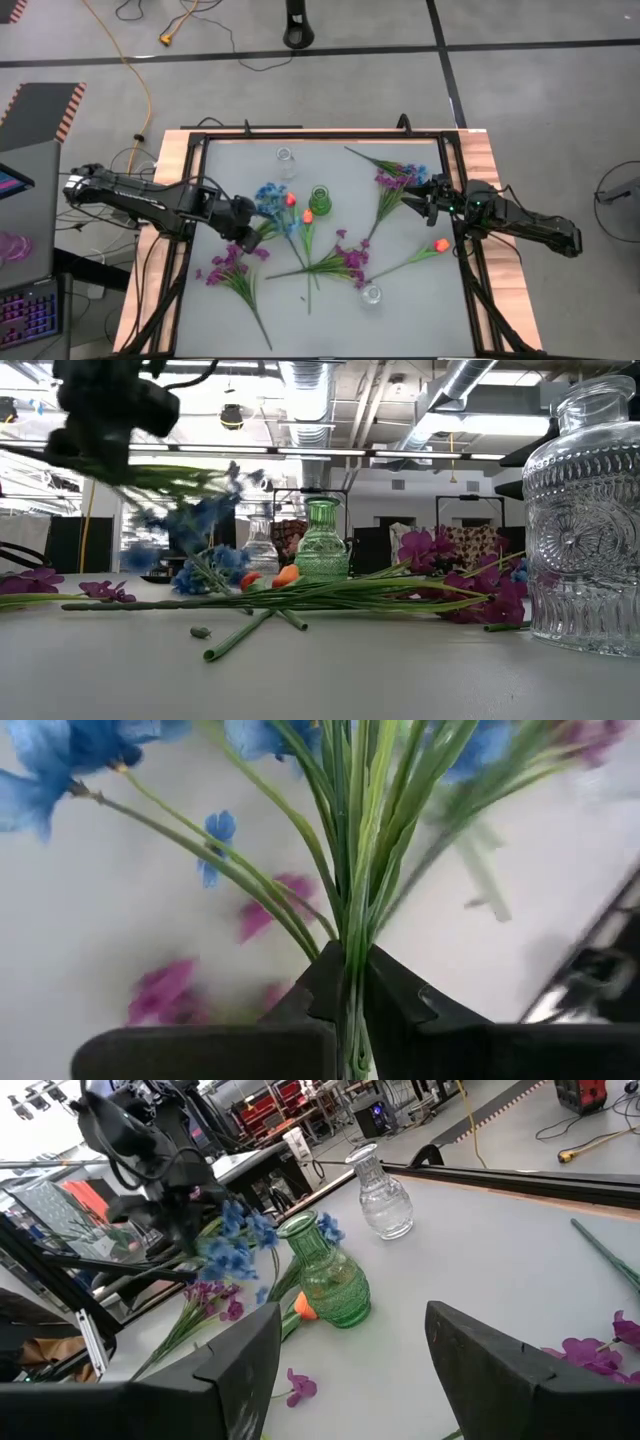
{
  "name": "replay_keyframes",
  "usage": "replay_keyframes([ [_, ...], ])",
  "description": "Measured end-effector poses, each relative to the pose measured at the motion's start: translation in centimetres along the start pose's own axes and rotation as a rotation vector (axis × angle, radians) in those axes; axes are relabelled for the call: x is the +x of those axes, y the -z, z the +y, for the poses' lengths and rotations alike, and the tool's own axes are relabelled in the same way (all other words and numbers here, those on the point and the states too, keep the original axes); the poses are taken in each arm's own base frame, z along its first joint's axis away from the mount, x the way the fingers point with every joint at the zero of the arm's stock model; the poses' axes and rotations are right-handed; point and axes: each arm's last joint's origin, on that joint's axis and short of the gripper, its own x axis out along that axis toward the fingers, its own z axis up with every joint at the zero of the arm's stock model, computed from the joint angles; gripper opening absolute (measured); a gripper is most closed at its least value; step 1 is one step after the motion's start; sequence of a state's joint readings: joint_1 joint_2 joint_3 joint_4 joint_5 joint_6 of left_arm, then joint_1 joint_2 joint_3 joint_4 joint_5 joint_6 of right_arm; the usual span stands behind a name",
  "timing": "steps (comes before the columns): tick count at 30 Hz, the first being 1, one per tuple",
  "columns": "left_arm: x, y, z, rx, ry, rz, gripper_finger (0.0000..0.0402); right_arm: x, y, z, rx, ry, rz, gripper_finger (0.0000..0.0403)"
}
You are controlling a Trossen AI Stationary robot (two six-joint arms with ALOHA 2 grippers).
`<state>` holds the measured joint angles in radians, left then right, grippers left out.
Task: Sort flowers into vase by color
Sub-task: Put the middle blue flowers into the top transparent vase
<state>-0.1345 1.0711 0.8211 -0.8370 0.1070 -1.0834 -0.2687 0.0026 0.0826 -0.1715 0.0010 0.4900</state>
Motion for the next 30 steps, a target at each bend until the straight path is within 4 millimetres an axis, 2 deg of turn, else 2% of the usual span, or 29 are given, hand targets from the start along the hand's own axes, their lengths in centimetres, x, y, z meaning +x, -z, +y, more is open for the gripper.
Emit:
replay_keyframes([
  [5,-1.3,0.4,-0.3,0.072,0.143,0.064,0.0011,0.0,0.0,0.0,0.0,0.0,0.0,0.0276],
  [9,-2.8,0.6,-0.7,0.136,0.291,0.041,0.0011,0.0,0.0,0.0,0.0,0.0,0.0,0.0276],
  [13,-4.4,0.5,-1.0,0.205,0.411,-0.057,0.0011,0.0,0.0,0.0,0.0,0.0,0.0,0.0276],
  [19,-6.3,-0.1,-2.0,0.316,0.54,-0.31,0.0011,0.0,0.0,0.0,0.0,0.0,0.0,0.0276],
  [24,-7.0,-1.0,-2.8,0.384,0.526,-0.558,0.0011,0.0,0.0,0.0,0.0,0.0,0.0,0.0276],
  [30,-7.8,-2.3,-2.4,0.404,0.33,-0.852,0.0011,0.0,0.0,0.0,0.0,0.0,0.0,0.0276],
])
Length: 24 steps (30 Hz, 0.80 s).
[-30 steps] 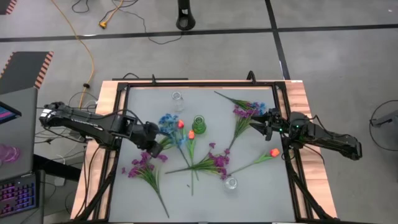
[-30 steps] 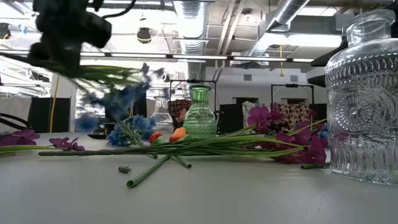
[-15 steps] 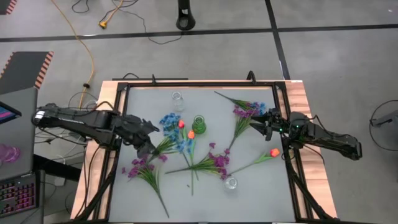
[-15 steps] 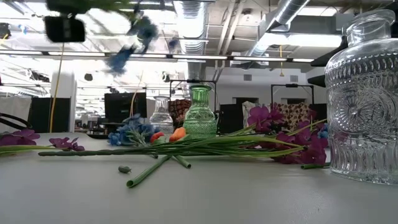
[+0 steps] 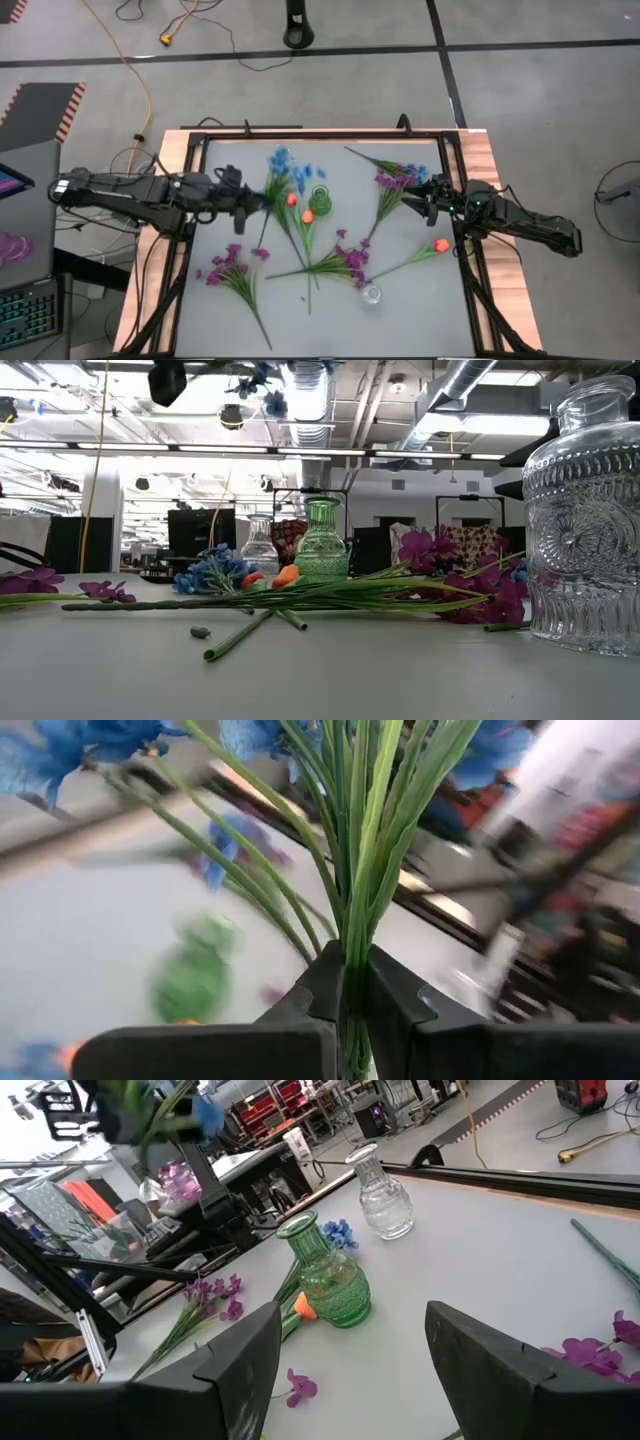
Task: Sort flowers into vase by color
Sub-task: Put the middle blue flowers into the top transparent vase
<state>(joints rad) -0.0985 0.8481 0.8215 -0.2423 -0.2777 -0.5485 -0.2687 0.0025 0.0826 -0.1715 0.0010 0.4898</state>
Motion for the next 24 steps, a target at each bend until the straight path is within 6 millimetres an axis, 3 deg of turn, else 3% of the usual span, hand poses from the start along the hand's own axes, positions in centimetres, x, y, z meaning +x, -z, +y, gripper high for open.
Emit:
replay_keyframes([
  [10,0.6,-3.0,2.8,0.189,-0.116,-0.18,0.0011,0.0,0.0,0.0,0.0,0.0,0.0,0.0276],
  [18,0.8,-5.2,6.3,0.272,-0.143,-0.242,0.0011,0.0,0.0,0.0,0.0,0.0,0.0,0.0276],
  [24,2.3,-6.3,9.4,0.325,-0.191,-0.254,0.0011,0.0,0.0,0.0,0.0,0.002,-0.001,0.0276],
])
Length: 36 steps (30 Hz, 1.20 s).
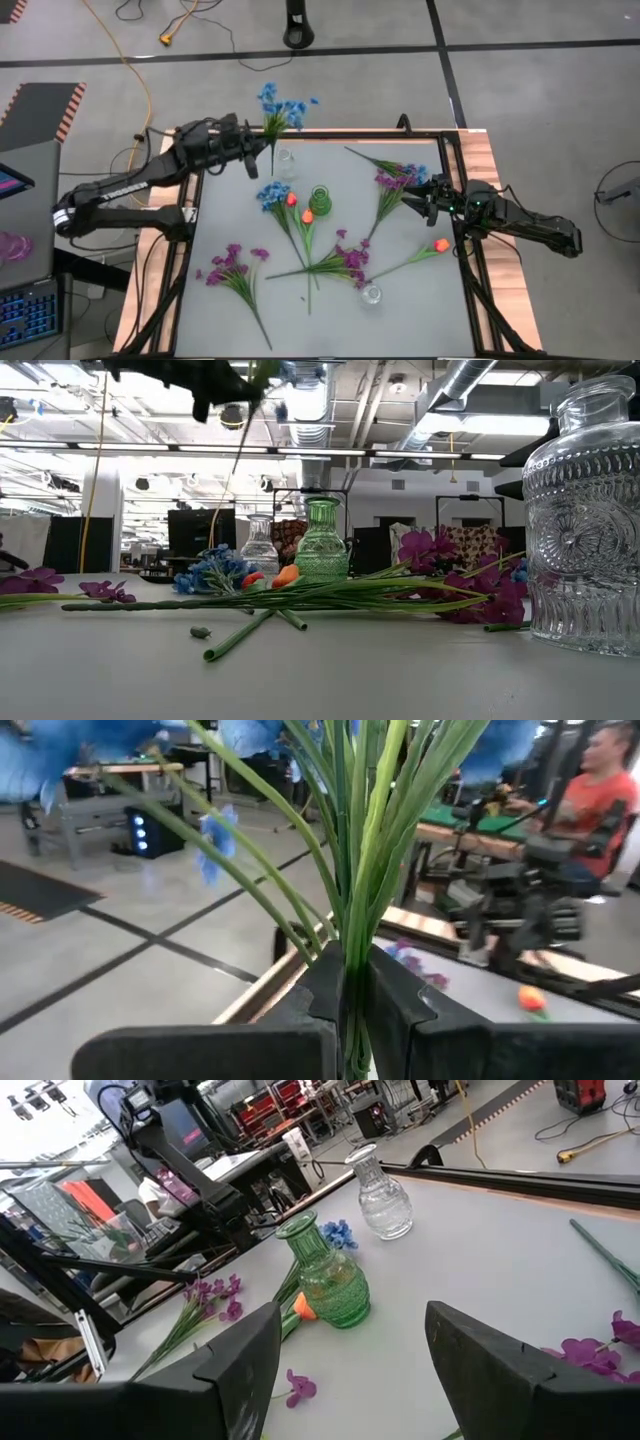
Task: Sort flowers into vase by color
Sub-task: Put the middle blue flowers into the top transparent vase
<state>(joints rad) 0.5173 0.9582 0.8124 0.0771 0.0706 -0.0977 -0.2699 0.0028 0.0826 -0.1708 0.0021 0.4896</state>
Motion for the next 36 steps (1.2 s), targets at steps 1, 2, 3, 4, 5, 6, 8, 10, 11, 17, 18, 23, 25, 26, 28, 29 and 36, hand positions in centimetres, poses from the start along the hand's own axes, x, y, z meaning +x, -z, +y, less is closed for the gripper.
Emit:
replay_keyframes([
  [1,0.5,0.2,0.5,0.007,-0.006,0.007,0.0011,0.0,0.0,0.0,0.0,0.0,0.0,0.0276],
  [2,1.1,0.4,0.9,0.015,-0.008,0.01,0.0011,0.0,0.0,0.0,0.0,0.0,0.0,0.0276],
  [3,1.6,0.7,1.3,0.022,-0.012,0.013,0.0011,0.0,0.0,0.0,0.0,0.001,0.0,0.0276],
  [4,2.1,0.9,1.7,0.028,-0.018,0.015,0.0011,0.0,0.0,0.0,0.0,0.0,0.0,0.0276],
  [5,2.6,1.1,2.2,0.037,-0.027,0.012,0.0011,0.0,0.0,0.0,0.0,0.001,0.0,0.0276],
  [6,3.1,1.2,2.6,0.05,-0.033,0.004,0.0011,0.0,0.0,0.0,0.0,0.001,0.0,0.0276],
  [8,4.0,1.4,3.3,0.076,-0.04,-0.021,0.0011,0.0,0.0,0.0,0.0,0.001,0.0,0.0276],
  [10,4.6,1.6,3.9,0.097,-0.051,-0.043,0.0011,0.0,0.0,0.0,0.0,0.001,0.0,0.0276],
  [11,4.9,1.7,4.1,0.106,-0.058,-0.056,0.0011,0.0,0.0,0.0,0.0,0.001,0.0,0.0276],
  [17,6.2,2.8,5.1,0.116,-0.078,-0.029,0.0011,0.0,0.0,0.0,0.0,0.001,0.0,0.0276],
  [18,6.4,3.0,5.1,0.123,-0.078,-0.02,0.0011,0.0,0.0,0.0,0.0,0.001,0.0,0.0276],
  [23,7.2,4.0,5.4,0.114,-0.079,0.02,0.0011,0.0,0.0,0.0,0.0,0.001,0.0,0.0276],
  [25,7.3,4.3,5.4,0.109,-0.079,0.034,0.0011,0.0,0.0,0.0,0.0,0.001,0.0,0.0276],
  [26,7.3,4.4,5.4,0.106,-0.081,0.048,0.0011,0.0,0.0,0.0,0.0,0.001,0.0,0.0276],
  [28,7.3,4.6,5.5,0.108,-0.091,0.071,0.0013,0.0,0.0,0.0,0.0,0.001,0.0,0.0276],
  [29,7.3,4.7,5.5,0.108,-0.094,0.084,0.0014,0.0,0.0,0.0,0.0,0.001,0.001,0.0276],
  [36,7.1,5.3,5.6,0.07,-0.137,0.146,0.002,0.0,0.0,0.0,0.0,0.001,0.0,0.0276],
])
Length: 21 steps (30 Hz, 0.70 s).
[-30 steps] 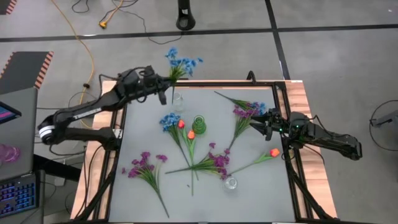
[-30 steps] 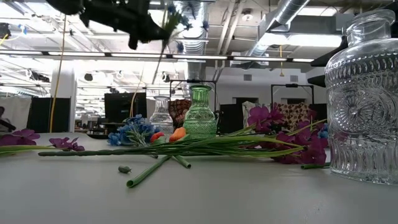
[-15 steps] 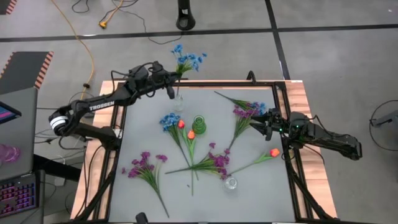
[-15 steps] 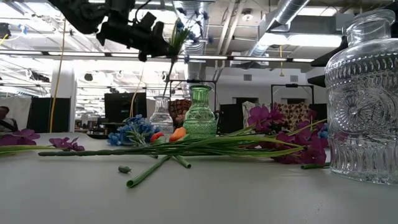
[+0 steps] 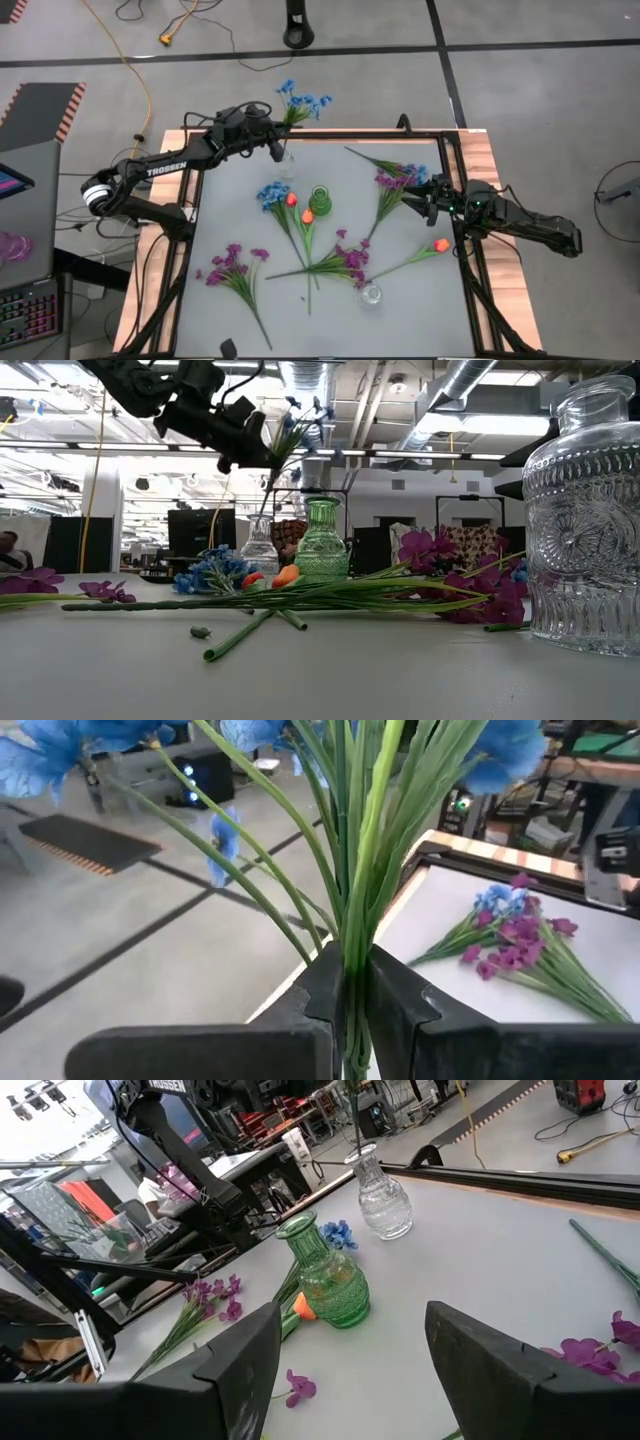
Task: Sort flowers into vase by color
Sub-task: Put the middle blue flowers into the top transparent vase
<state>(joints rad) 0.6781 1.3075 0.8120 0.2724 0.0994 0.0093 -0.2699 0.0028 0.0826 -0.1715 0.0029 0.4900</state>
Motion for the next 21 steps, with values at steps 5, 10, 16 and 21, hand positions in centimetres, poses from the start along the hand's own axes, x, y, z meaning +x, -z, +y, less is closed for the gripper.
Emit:
replay_keyframes([
  [5,0.0,0.1,0.1,-0.008,-0.018,0.009,0.002,0.0,0.0,0.0,0.0,0.0,0.0,0.0276],
  [10,0.0,0.1,0.0,0.001,-0.018,0.015,0.0022,0.0,0.0,0.0,0.0,0.0,0.0,0.0276],
  [16,-0.1,0.4,0.0,0.007,-0.017,0.042,0.0057,0.0,0.0,0.0,0.0,0.0,0.0,0.0276],
  [21,-1.1,0.5,0.0,0.056,-0.025,0.106,0.011,0.0,0.0,0.0,0.0,0.0,0.0,0.0276],
])
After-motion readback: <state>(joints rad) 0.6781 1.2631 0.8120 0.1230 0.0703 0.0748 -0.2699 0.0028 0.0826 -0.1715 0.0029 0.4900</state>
